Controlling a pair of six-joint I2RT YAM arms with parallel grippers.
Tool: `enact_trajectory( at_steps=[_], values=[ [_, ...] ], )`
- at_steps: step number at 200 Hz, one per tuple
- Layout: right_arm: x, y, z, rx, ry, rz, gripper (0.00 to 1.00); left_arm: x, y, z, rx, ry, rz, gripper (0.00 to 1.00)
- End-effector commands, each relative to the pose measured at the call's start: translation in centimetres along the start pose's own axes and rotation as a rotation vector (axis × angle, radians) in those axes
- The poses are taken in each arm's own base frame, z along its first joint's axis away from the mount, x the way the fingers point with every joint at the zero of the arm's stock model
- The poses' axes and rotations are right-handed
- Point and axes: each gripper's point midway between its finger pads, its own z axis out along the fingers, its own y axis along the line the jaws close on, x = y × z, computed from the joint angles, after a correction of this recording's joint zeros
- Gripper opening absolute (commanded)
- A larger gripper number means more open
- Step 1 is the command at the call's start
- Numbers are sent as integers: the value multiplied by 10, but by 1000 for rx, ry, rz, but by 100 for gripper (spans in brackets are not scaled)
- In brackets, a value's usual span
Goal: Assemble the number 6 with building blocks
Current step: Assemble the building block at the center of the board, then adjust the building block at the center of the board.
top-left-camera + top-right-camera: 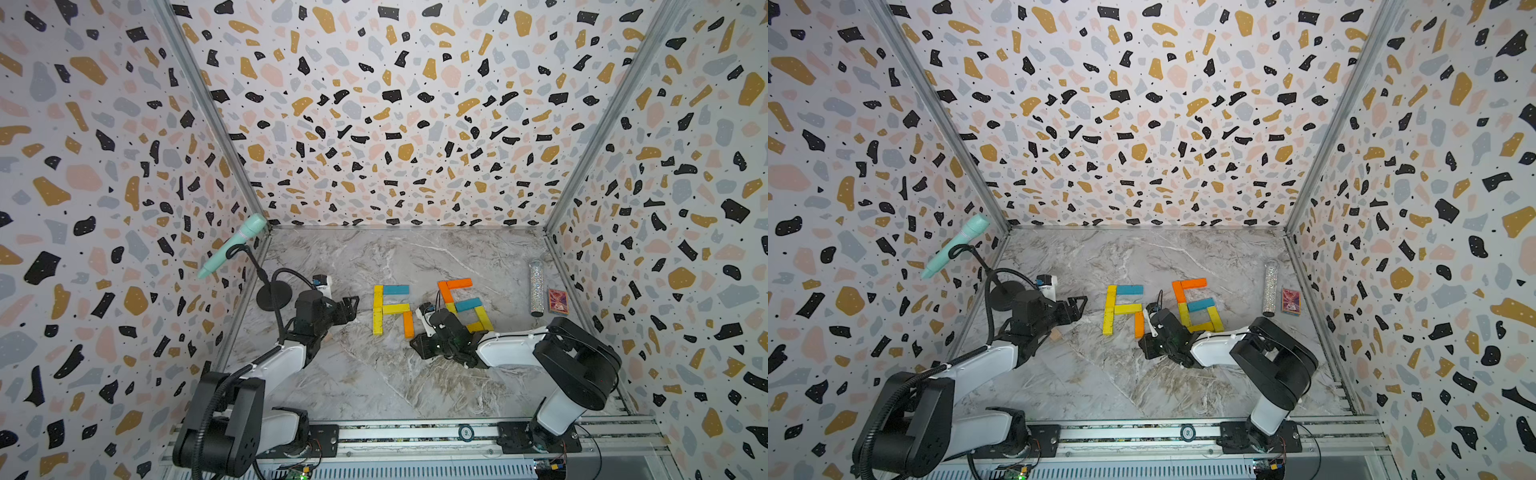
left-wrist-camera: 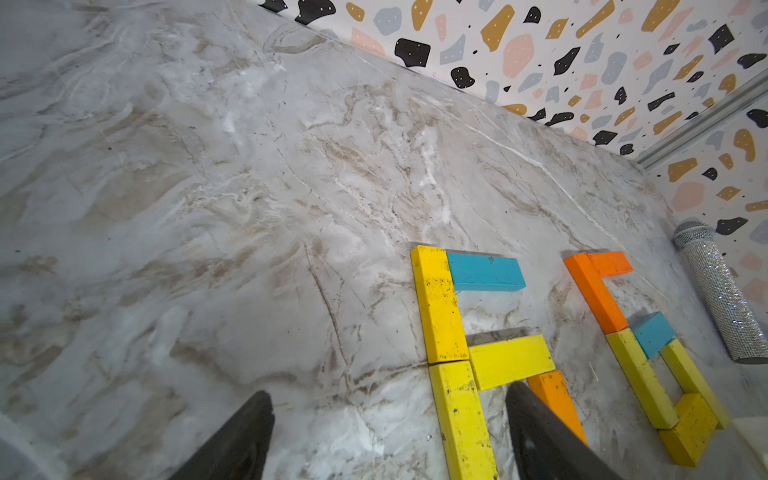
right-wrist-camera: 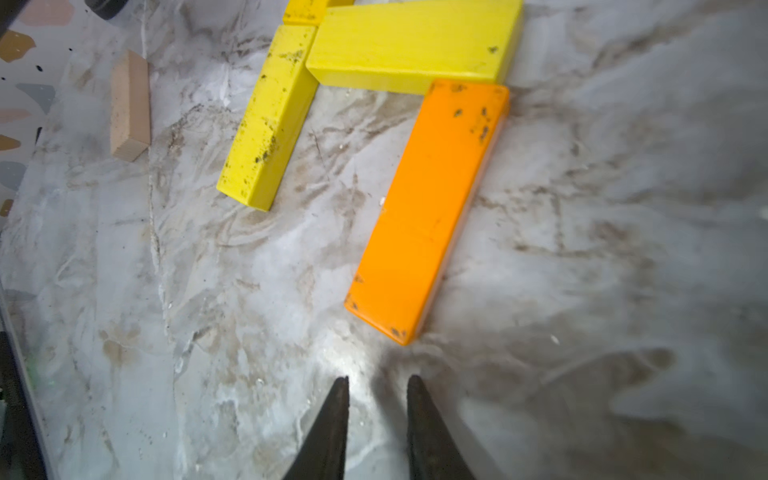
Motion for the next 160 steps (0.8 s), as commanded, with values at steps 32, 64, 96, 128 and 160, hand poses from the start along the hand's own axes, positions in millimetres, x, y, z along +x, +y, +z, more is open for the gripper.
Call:
enact_trajectory(
  at_steps=[32,64,96,128,160],
  values=[
    [-17,-22,-20,8,-43,40,17,16,7,-3,-36,46,-2,76],
    [-31,-20,-6,3,-32,-2,15,28,12,-3,-53,81,-12,75],
    [-33,-18,7,-14,-11,-19,15,30,13,-6,-56,75,-28,75],
    [-35,-23,13,-7,-3,-11,15,34,13,-7,-58,78,-34,74],
    [-35,-25,14,1,0,-10,15,37,15,-7,-64,83,-39,74]
  ],
)
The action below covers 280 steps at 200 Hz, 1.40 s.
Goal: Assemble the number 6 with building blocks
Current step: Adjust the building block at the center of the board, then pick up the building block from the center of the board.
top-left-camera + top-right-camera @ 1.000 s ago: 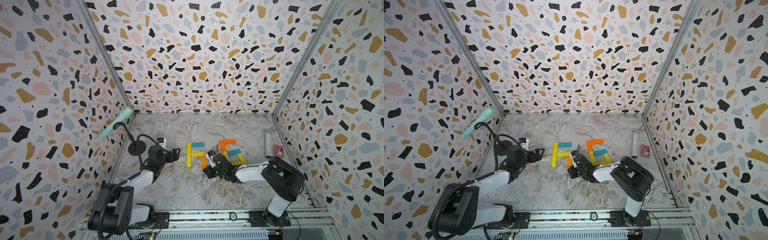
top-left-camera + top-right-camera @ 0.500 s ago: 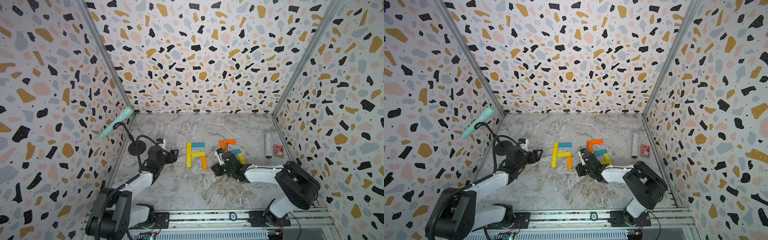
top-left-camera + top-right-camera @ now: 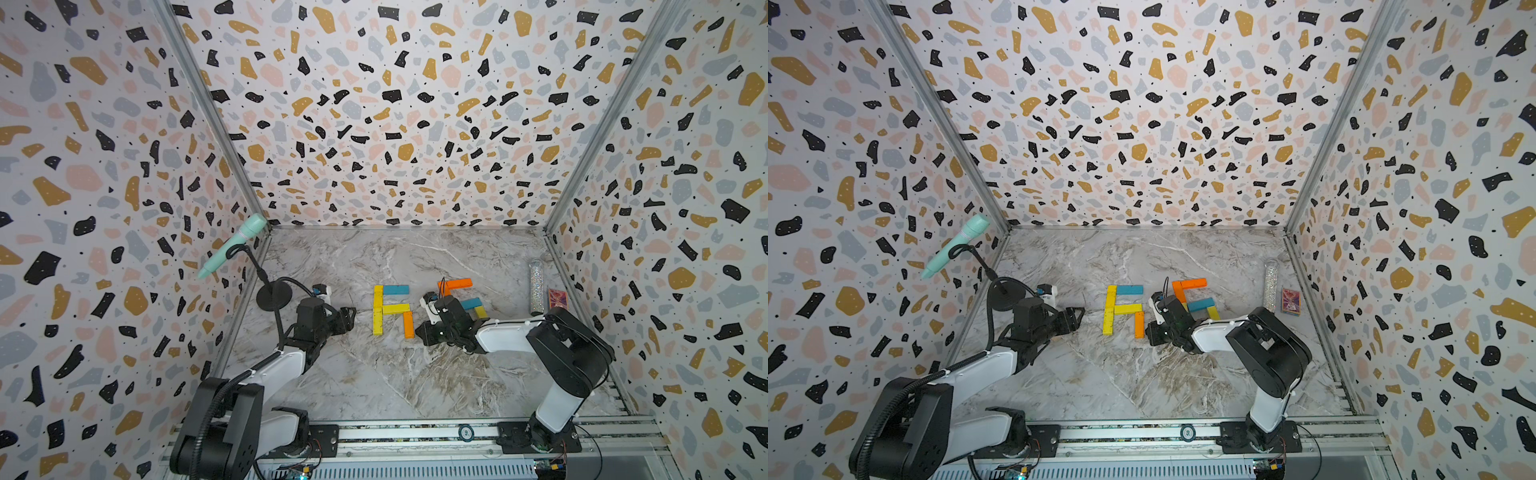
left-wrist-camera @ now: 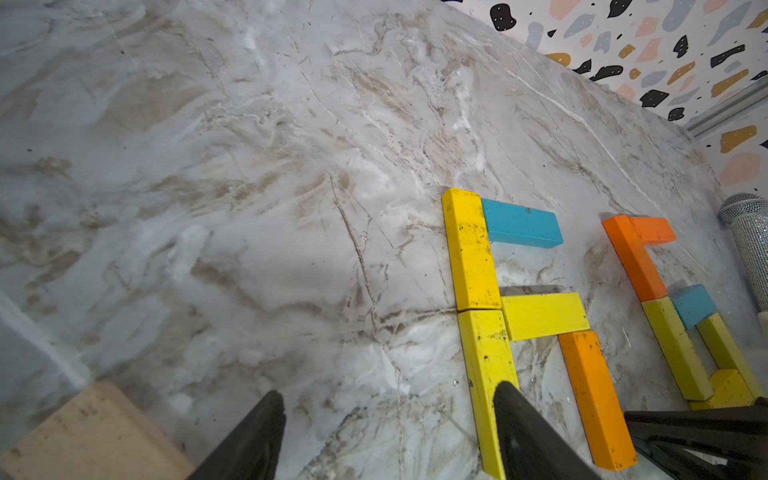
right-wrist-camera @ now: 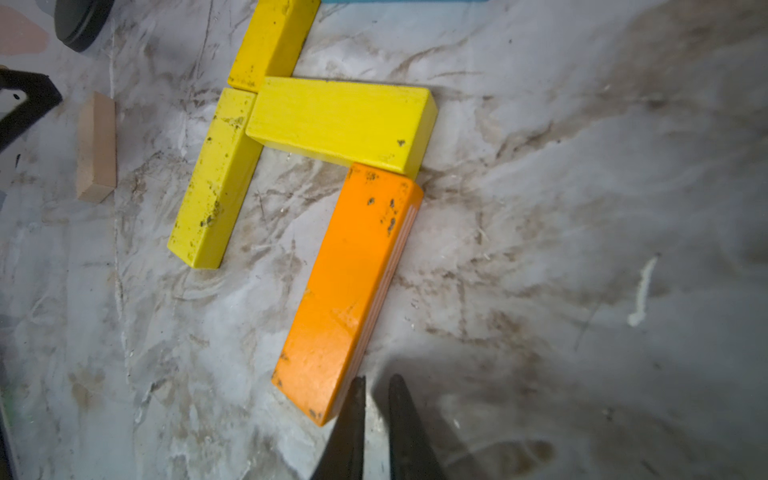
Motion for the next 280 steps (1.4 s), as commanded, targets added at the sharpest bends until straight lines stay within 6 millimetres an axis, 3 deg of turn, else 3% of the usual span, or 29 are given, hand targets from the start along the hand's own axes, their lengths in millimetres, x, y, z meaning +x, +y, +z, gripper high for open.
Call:
enact_trajectory(
  at_steps=[1,31,70,94,111,120,130,144,163,183,230,258,280],
  values=[
    [-6,0,-1,1,1,-13,15,0,0,-2,-4,-14,-1,74],
    [-24,0,-9,20,-30,-23,16,1,0,1,-3,-13,-25,69],
    [-43,-9,-8,45,-48,-30,15,16,-11,15,22,41,-14,27],
    [-48,-10,-4,52,-41,-40,14,24,-15,24,28,80,-9,23],
    [-55,1,-9,52,-62,-80,13,22,-9,24,-15,86,-10,21],
    [-61,15,-12,45,-79,-126,15,12,-7,19,-44,56,-14,26],
    [-66,31,-15,30,-99,-175,23,-1,0,10,-109,24,-23,45],
    [-71,60,-15,-17,-118,-247,34,-32,3,-9,-178,-65,-40,55],
    [-75,98,-8,-76,-144,-333,46,-78,6,-42,-247,-204,-78,85],
    [-77,136,6,-121,-164,-411,52,-118,7,-73,-261,-273,-104,99],
    [-57,208,66,-201,-116,-562,60,-167,9,-119,-261,-320,-99,99],
    [-47,223,98,-190,-87,-607,63,-192,14,-152,-243,-394,-134,99],
    [-42,230,115,-168,-76,-653,65,-199,13,-160,-205,-410,-158,100]
  ],
)
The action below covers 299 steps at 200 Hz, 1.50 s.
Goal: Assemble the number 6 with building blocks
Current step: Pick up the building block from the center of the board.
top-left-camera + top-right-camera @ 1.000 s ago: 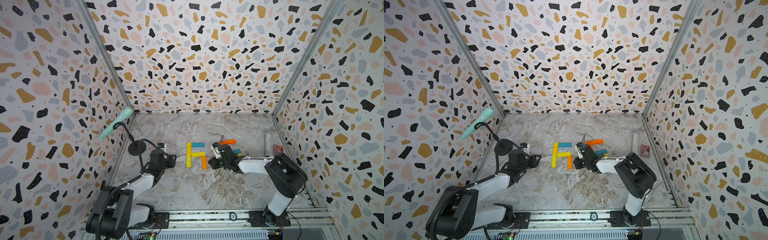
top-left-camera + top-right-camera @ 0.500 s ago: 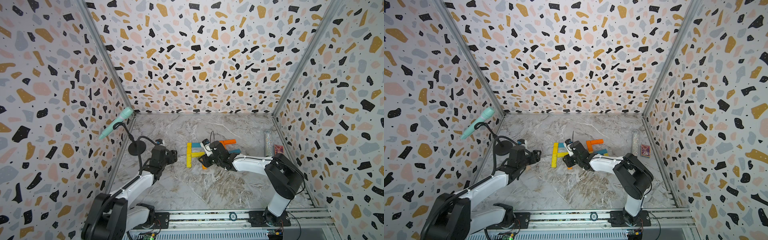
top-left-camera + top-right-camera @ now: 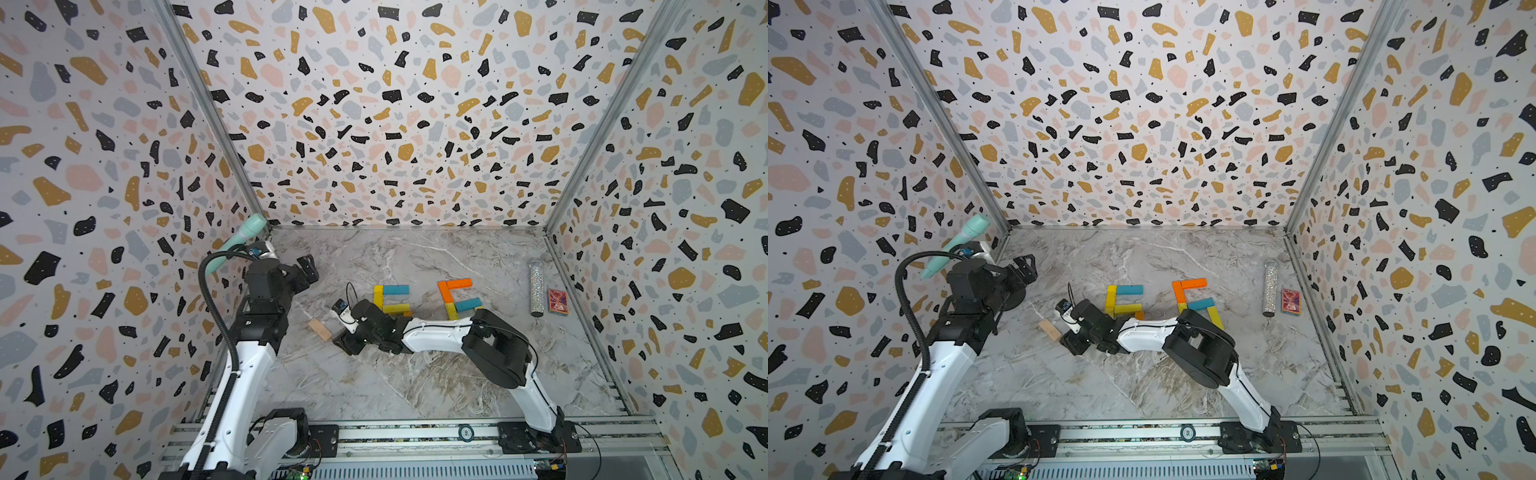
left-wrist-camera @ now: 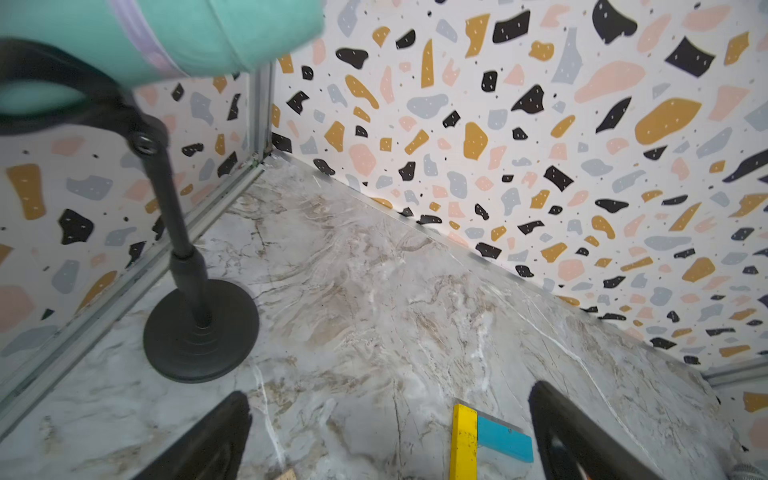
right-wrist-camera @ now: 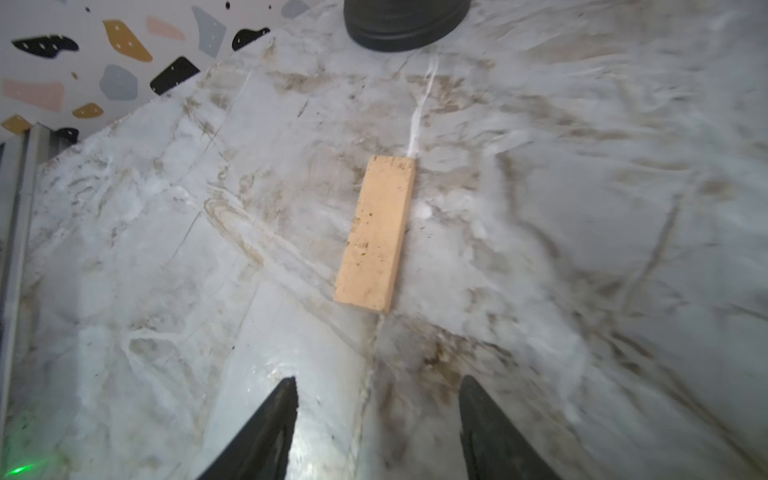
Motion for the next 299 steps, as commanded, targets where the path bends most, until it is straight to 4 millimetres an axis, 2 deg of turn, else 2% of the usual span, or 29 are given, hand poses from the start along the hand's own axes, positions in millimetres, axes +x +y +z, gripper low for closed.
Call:
enact_trajectory(
  at_steps=[1,15,42,67,90,116,135,158,171,191,206,220,234,262,278,299],
  values=[
    [-20,3,2,35,-15,-64,65,-13,-9,-12,66,0,-15,100],
    [-19,4,9,37,-9,-66,66,-11,-12,-13,85,9,-25,99],
    [-6,-6,23,85,32,-49,67,-11,-13,-16,100,0,-36,99],
    [3,-5,38,68,63,-53,68,-12,-16,-21,114,-6,-42,99],
    [7,0,51,57,78,-66,69,-11,-16,-24,120,-3,-44,100],
    [8,-6,62,90,95,-67,69,-12,-16,-28,120,-16,-47,100],
    [7,-10,69,98,100,-74,62,-10,-15,-28,121,-9,-49,100],
    [6,-5,69,70,110,-96,50,-6,-14,-28,120,0,-49,99],
    [2,1,61,38,89,-105,43,-5,-13,-28,117,2,-47,99],
    [-10,15,40,-27,35,-138,37,0,-14,-28,128,16,-48,100],
    [-26,25,14,-59,-13,-170,36,4,-19,-27,158,32,-49,100],
    [-30,29,-15,-70,-42,-193,34,8,-24,-28,194,50,-51,100],
    [-23,28,-47,-91,-62,-199,34,17,-25,-28,207,77,-43,99],
    [8,15,-105,-87,-51,-216,34,44,-20,-20,218,138,-39,100],
    [29,5,-127,-63,-24,-237,34,65,-17,-12,240,177,-67,96],
    [53,-6,-146,-29,-7,-248,34,94,-16,-4,252,222,-92,89]
  ],
)
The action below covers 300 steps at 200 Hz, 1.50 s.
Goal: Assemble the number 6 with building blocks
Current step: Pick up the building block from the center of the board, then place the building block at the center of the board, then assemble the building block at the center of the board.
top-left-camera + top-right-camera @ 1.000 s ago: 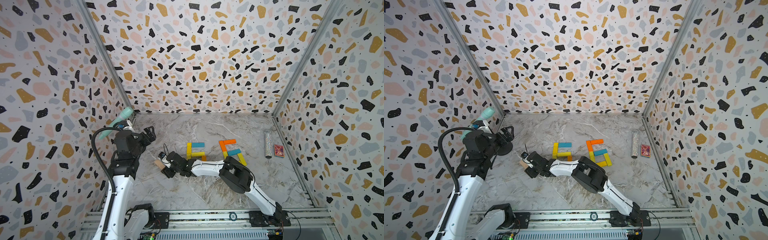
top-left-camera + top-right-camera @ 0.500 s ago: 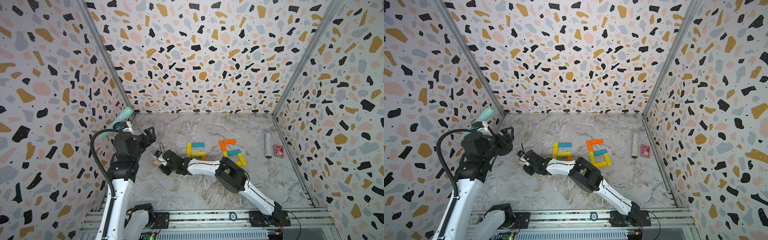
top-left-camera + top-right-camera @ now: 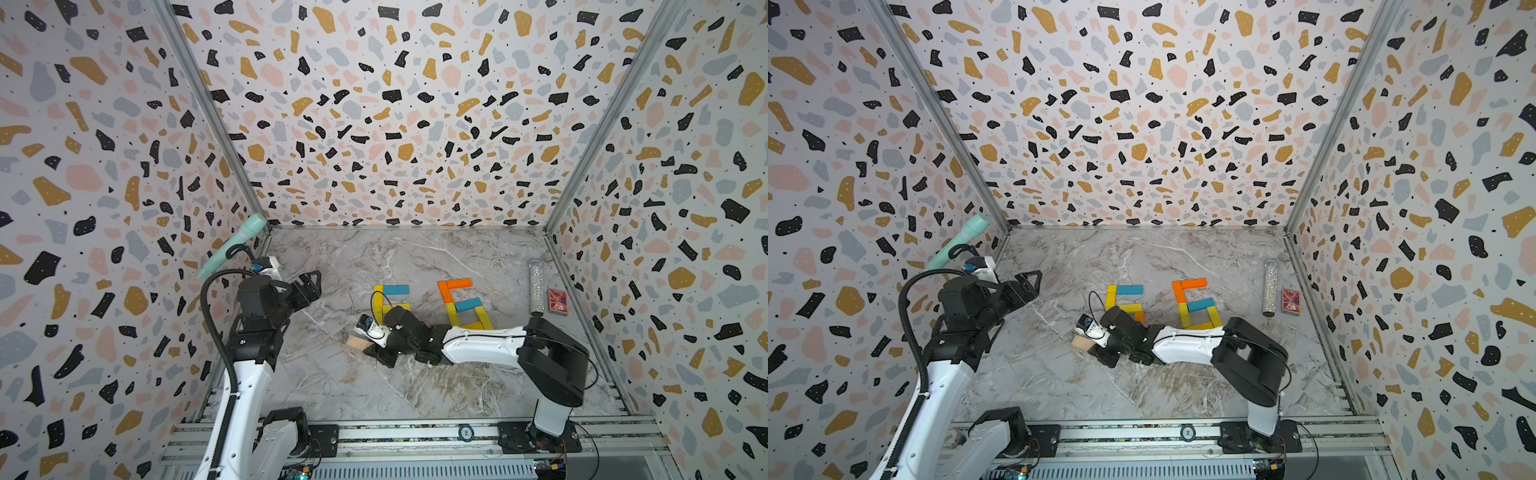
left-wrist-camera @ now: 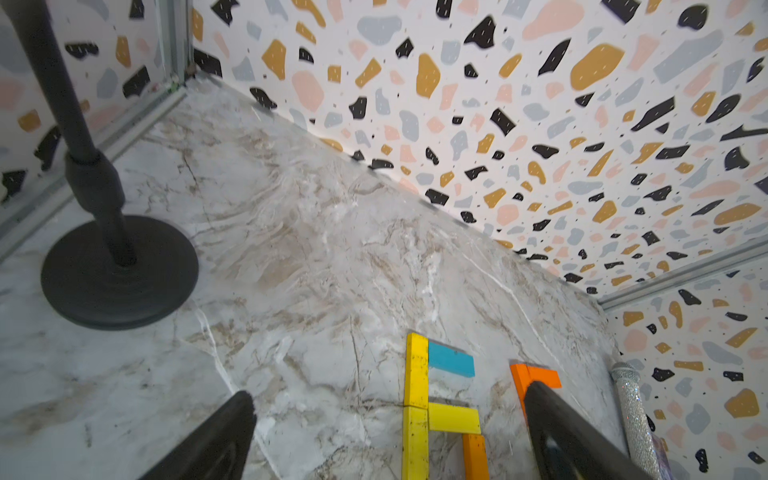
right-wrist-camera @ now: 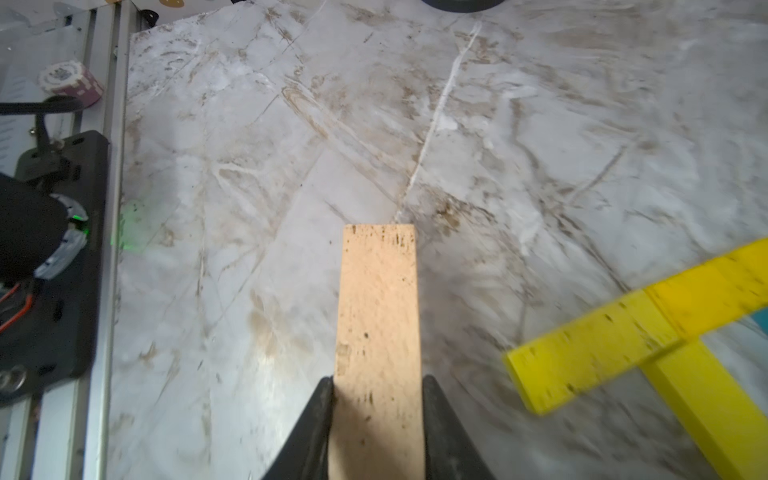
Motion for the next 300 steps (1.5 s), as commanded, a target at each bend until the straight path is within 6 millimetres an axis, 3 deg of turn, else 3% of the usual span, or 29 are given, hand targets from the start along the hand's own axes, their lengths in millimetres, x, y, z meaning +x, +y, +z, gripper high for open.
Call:
enact_trajectory(
  at_steps=[1,37,96,118,145,181,193,227,267,300],
  values=[
    [16,-4,-19,21,-4,-50,34,21,-5,11,62,30,-24,88],
    [46,-6,-24,35,53,-55,34,73,-9,30,59,133,-16,77],
    [78,-13,2,43,150,-48,37,130,5,40,27,235,-41,59],
    [85,-19,7,64,196,-39,52,147,11,39,-1,265,-33,52],
    [73,-24,-1,95,184,-1,59,163,18,36,-4,284,-52,40],
    [39,-25,-45,144,57,171,62,181,15,31,20,307,-51,22],
    [37,-18,-57,118,22,234,59,188,9,30,61,308,-61,17],
    [45,16,-70,-4,-49,375,38,208,1,22,136,329,-51,5],
    [54,38,-61,-103,-69,462,32,237,-10,19,237,367,-108,0],
    [66,38,-52,-104,-47,509,28,252,-21,15,289,382,-88,0]
  ],
)
